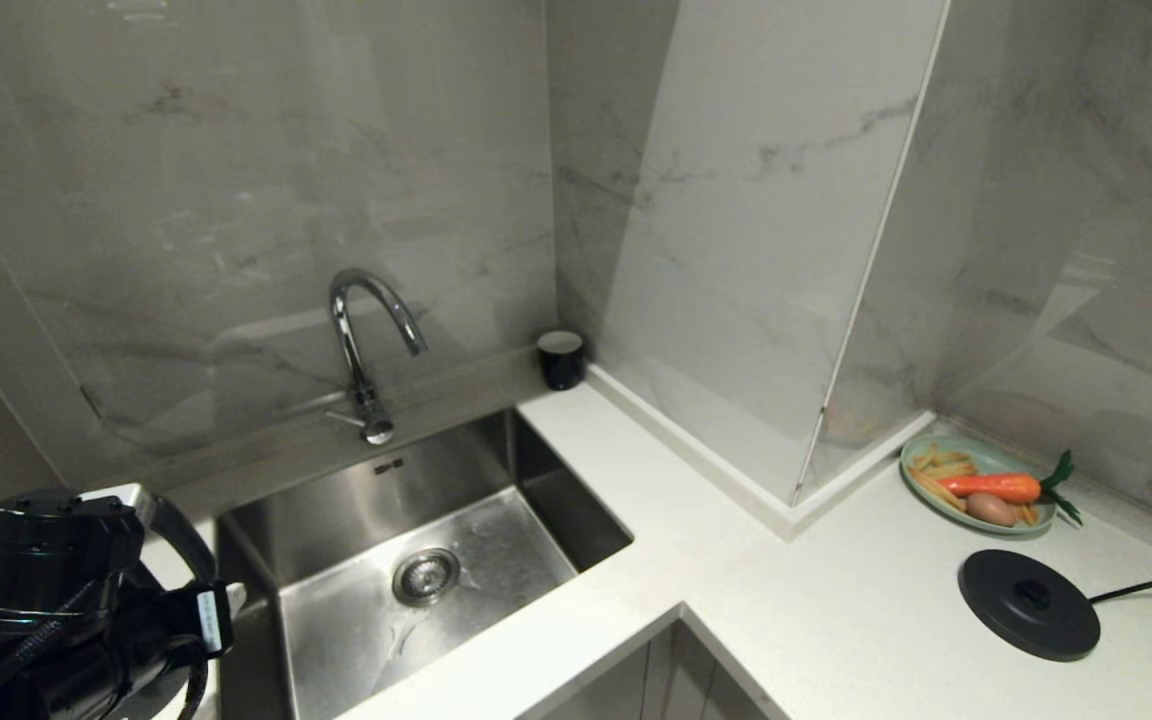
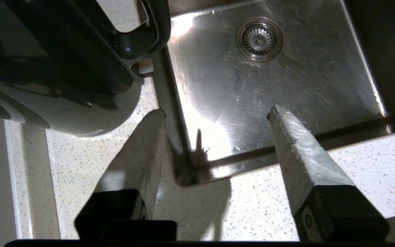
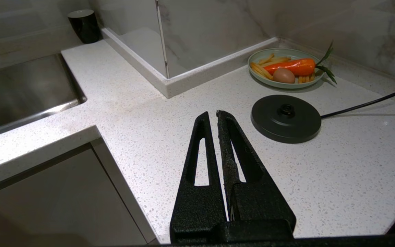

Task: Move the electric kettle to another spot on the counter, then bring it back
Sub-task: Grab the kettle

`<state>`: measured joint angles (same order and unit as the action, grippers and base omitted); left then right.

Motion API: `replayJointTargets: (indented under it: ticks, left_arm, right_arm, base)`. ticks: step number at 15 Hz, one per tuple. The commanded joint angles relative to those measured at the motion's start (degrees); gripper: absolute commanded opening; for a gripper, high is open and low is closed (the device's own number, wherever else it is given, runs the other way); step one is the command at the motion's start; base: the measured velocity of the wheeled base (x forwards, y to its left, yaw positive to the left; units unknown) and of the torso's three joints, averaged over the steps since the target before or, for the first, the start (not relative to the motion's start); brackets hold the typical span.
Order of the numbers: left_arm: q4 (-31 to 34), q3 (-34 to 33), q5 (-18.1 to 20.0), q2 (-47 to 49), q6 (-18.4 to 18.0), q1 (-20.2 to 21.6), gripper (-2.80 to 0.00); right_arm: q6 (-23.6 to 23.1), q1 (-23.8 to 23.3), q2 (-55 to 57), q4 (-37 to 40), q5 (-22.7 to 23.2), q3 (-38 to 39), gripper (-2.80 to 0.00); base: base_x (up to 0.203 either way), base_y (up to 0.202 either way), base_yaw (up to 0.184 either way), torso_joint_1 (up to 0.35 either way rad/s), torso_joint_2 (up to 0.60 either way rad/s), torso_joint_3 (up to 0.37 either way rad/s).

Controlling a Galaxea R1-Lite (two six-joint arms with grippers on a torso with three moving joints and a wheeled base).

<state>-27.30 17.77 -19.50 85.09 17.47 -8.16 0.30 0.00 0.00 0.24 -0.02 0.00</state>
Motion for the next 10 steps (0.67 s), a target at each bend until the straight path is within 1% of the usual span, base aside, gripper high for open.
replayJointTargets:
  ticks: [1, 5, 9, 10]
  left_arm:
    - [-0.34, 0.58, -0.09, 1.84, 0.08, 0.25, 0.0]
    - [-6.69, 0.76, -0.01, 8.23, -0.13, 1.98, 0.0]
    - [-18.61, -1.03, 0.11, 15.81, -0.53, 2.69, 0.0]
    - [-20.19, -1.4, 0.02, 16.43, -1.62, 2.81, 0.0]
  right_arm:
    - [-0.04, 0.0, 0.0, 0.02, 0.02, 0.0, -2.8]
    - [-0.04, 0.0, 0.0, 0.02, 0.02, 0.0, -2.8]
    - [-0.04, 0.0, 0.01, 0.02, 0.02, 0.0, -2.8]
    - [-0.04, 0.0, 0.0, 0.02, 0.02, 0.0, -2.8]
  base:
    - [0.0, 0.0, 0.0, 0.0, 0.0, 0.0]
    - [0.0, 0.0, 0.0, 0.0, 0.0, 0.0]
    - [0.0, 0.0, 0.0, 0.0, 0.0, 0.0]
    - [0.0, 0.0, 0.0, 0.0, 0.0, 0.0]
